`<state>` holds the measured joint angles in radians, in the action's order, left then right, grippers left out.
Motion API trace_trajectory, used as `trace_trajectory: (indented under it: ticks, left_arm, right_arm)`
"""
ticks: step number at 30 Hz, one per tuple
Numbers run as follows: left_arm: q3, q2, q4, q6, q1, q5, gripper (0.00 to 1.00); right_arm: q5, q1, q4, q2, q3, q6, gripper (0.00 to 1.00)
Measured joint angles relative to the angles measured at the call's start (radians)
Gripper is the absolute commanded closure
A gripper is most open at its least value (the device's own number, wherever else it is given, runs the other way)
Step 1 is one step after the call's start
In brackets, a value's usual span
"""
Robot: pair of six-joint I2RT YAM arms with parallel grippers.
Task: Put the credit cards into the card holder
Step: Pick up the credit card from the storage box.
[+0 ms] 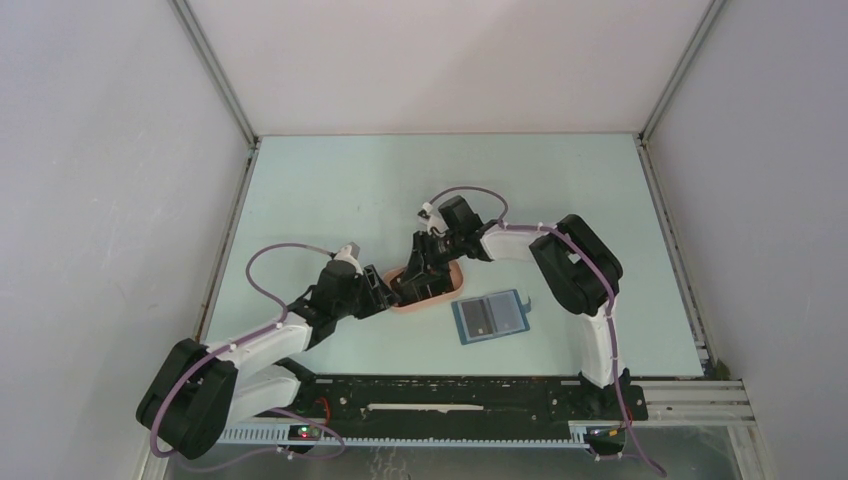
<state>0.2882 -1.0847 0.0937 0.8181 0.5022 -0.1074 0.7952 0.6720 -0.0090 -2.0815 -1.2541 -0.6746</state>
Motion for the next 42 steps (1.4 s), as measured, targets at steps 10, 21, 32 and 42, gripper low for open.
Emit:
trace_trajectory:
  ticks: [10,21,32,42]
  left_arm:
    - [0.0,-0.001,-0.001,-0.006,0.0,0.0,0.45]
    - [0.0,-0.001,-0.008,-0.006,0.0,0.001,0.45]
    - [0.0,0.001,-0.015,-0.006,0.0,0.008,0.45]
    - [0.0,0.019,-0.032,-0.006,0.0,0.01,0.45]
  right_arm:
    - [-0.004,-0.016,-0.01,0.01,0.011,0.005,0.55]
    - [-0.009,-0.031,-0.013,0.027,0.032,0.019,0.6]
    - [-0.019,-0.035,-0.019,0.028,0.032,0.033,0.9]
    - [-0.114,-0.035,-0.084,0.093,0.039,0.125,1.0]
